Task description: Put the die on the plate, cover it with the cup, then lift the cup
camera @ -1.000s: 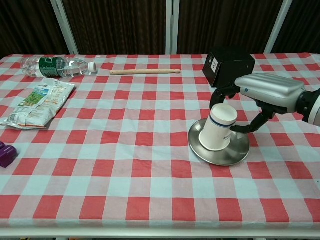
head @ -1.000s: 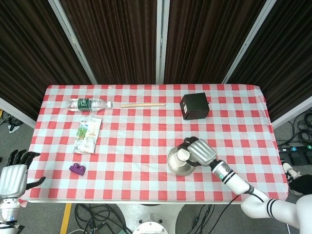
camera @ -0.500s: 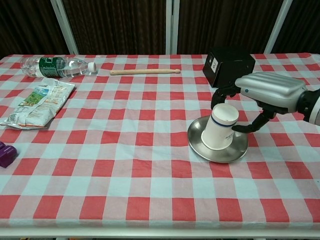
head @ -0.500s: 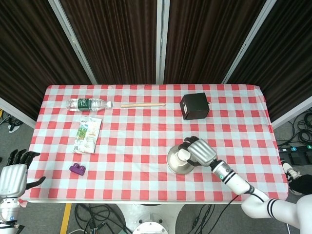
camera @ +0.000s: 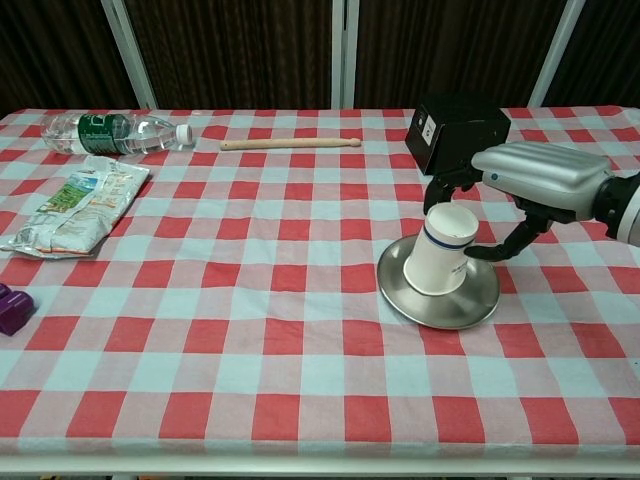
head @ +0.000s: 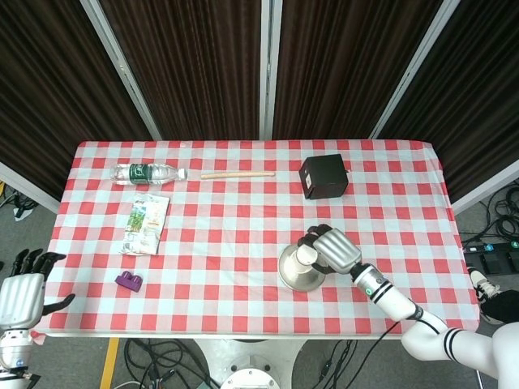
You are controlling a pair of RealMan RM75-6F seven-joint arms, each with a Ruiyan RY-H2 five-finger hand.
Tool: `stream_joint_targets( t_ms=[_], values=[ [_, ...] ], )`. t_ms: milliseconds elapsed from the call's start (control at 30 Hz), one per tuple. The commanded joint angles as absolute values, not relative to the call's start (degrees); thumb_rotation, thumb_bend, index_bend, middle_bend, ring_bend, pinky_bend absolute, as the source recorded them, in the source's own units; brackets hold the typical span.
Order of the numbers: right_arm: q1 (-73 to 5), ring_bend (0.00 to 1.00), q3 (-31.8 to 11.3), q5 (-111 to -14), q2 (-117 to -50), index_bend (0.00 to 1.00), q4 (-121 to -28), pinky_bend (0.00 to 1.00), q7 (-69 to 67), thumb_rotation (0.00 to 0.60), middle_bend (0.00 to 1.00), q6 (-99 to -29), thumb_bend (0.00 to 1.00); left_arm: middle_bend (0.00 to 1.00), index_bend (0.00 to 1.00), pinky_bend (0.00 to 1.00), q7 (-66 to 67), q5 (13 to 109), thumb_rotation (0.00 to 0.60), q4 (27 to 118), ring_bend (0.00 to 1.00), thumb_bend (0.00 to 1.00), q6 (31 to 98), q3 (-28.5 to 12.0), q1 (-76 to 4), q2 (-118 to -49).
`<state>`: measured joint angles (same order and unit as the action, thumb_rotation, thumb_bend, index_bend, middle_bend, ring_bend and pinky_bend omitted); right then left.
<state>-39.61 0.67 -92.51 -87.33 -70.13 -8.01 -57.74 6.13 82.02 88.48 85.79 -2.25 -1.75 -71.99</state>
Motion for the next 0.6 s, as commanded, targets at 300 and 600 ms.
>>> stream_joint_targets(
  t_ms=[300,600],
  values=[
    [-39.8,0.21,1.3,-93.6,-86.3,0.49,-72.1,0.26,-6.8,0.6,0.4,-58.2,0.28,0.24,0.26,0.09,6.1,82.2,0.6,88.3,0.13,0.07,85.7,-2.3,-1.9,-72.1],
    [-39.0,0.21,2.2,-95.5,-84.7,0.49,-75.1,0.26,-7.8,0.6,0.39,-61.0,0.28,0.24,0.26,0.09,5.8,82.2,0.6,88.0,0.13,0.07,85.7,-2.3,-1.8,-72.3]
  ],
)
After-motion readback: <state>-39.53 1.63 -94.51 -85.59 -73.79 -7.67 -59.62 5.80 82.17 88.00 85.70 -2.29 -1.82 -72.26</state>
